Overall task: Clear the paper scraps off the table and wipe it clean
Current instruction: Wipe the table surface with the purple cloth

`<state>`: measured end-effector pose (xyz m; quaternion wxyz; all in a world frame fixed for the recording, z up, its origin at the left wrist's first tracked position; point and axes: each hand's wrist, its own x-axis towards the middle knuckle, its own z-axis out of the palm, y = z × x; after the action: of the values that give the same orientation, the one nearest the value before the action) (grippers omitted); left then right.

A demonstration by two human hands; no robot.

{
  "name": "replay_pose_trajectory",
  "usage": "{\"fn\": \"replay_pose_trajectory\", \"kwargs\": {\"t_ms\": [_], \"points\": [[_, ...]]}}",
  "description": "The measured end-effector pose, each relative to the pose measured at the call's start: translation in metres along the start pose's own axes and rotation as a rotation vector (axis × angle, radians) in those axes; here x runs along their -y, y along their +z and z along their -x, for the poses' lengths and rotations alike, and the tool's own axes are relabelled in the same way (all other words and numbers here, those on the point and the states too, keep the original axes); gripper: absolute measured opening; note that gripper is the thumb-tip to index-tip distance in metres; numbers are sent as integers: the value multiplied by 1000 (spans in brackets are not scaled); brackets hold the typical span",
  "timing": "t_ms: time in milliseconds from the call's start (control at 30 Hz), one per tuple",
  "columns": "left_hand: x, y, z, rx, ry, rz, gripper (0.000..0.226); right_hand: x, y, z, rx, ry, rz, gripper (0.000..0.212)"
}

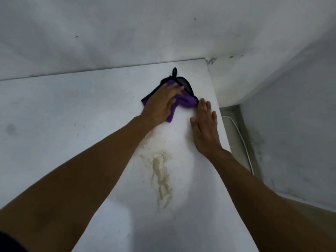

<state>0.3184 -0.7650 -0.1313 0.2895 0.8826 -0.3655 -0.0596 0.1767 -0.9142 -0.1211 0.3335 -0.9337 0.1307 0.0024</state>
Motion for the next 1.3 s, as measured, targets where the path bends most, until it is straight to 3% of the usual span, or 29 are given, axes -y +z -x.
{"fn": "replay_pose_trajectory", "kwargs": {"t_ms": [67,200,333,433,533,633,733,833,1000,1133,1300], "points": [[-4,2,-15,-4,12,-23,49,0,-2,2,-8,6,-20,63],[4,1,-53,-80,-159,-20,47,-1,-3,2,-18,6,-32,61],[-21,17,-51,23,17,-10,44,1,-11,13,-57,12,-39,60],[-37,25,-30,105,126,-4,47,-7,-22,46,-161,114,126,59],[-56,28,-10,193,216,13,43,-17,-26,80,-78,268,94,58],[-48,16,10,239,295,-4,43,-22,-22,88,-50,222,82,60],[-5,-20,20,141,117,45,45,-25,-19,86,-50,209,110,65],[30,-57,39,136,-51,-144,45,-28,-19,87,-28,197,125,67],[50,-71,76,48,-93,-349,46,-31,-15,88,-33,198,173,66],[28,-40,105,-59,-186,-412,54,-29,-10,88,-59,208,244,63],[-24,-5,94,80,88,-223,50,-28,-8,89,-64,191,289,67]]}}
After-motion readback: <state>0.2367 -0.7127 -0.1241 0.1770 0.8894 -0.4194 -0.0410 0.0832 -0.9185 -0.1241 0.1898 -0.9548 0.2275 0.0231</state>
